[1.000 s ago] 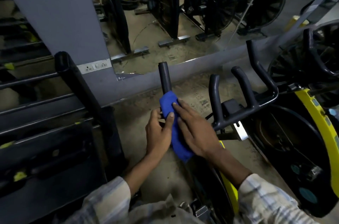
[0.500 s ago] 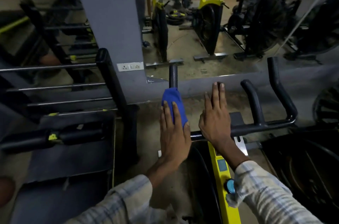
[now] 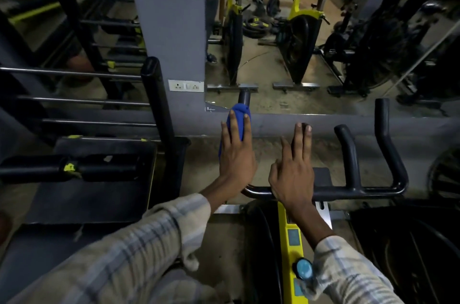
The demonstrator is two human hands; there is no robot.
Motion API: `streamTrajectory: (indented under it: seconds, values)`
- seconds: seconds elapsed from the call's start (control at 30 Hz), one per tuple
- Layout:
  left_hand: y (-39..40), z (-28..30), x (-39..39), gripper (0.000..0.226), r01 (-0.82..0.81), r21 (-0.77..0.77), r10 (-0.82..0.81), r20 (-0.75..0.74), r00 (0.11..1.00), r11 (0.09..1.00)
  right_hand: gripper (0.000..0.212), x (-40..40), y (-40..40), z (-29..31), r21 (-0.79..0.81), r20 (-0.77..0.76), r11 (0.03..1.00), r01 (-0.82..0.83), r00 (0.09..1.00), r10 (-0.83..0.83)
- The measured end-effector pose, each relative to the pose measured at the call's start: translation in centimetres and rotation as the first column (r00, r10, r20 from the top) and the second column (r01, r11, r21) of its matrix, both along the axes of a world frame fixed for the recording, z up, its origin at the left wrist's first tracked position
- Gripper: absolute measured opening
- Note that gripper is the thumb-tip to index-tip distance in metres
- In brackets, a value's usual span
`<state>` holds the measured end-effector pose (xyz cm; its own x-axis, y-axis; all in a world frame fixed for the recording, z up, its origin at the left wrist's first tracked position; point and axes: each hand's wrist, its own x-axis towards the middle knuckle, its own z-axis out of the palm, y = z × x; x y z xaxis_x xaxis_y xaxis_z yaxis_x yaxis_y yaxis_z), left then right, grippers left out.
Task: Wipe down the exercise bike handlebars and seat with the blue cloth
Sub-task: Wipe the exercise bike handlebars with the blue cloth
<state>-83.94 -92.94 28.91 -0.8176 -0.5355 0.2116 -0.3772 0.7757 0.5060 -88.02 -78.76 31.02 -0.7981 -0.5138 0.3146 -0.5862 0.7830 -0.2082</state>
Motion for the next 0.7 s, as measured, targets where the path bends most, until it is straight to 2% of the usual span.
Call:
streamTrajectory:
  seconds: [0.17, 0.27, 0.33, 0.4, 0.5, 0.7]
  values:
    - [-0.6, 0.7, -0.3, 0.091, -0.023, 0.228, 0.062, -0.164, 0.985, 0.973, 0.060, 0.0, -0.2, 0.0, -0.017, 0.004, 1.000, 0.005, 1.000, -0.005]
    - [0.6, -0.1, 1.3, 0.087, 0.006, 0.291, 0.044, -0.164, 0.985, 0.957, 0.063, 0.1, -0.4, 0.1, -0.036, 0.004, 0.999, 0.009, 1.000, -0.009]
    - [-0.3, 0.5, 0.3, 0.093, -0.005, 0.321, 0.050, -0.130, 0.990, 0.947, 0.063, 0.2, -0.8, 0.2, -0.043, 0.009, 0.999, 0.018, 1.000, -0.017]
    - [-1.4, 1.7, -1.6, 0.097, -0.041, 0.314, 0.076, -0.102, 0.992, 0.949, 0.060, 0.3, -0.7, 0.2, -0.043, 0.014, 0.999, 0.026, 1.000, -0.025]
    - [-2.7, 2.4, -3.3, 0.091, -0.034, 0.319, 0.074, -0.112, 0.991, 0.947, 0.057, 0.4, -0.9, 0.3, -0.041, 0.023, 0.998, 0.043, 0.999, -0.042]
    - [-2.0, 1.2, -1.5, 0.095, 0.017, 0.286, 0.030, -0.158, 0.987, 0.958, 0.056, 0.5, -1.2, 0.3, -0.020, 0.008, 0.998, 0.052, 0.999, -0.052]
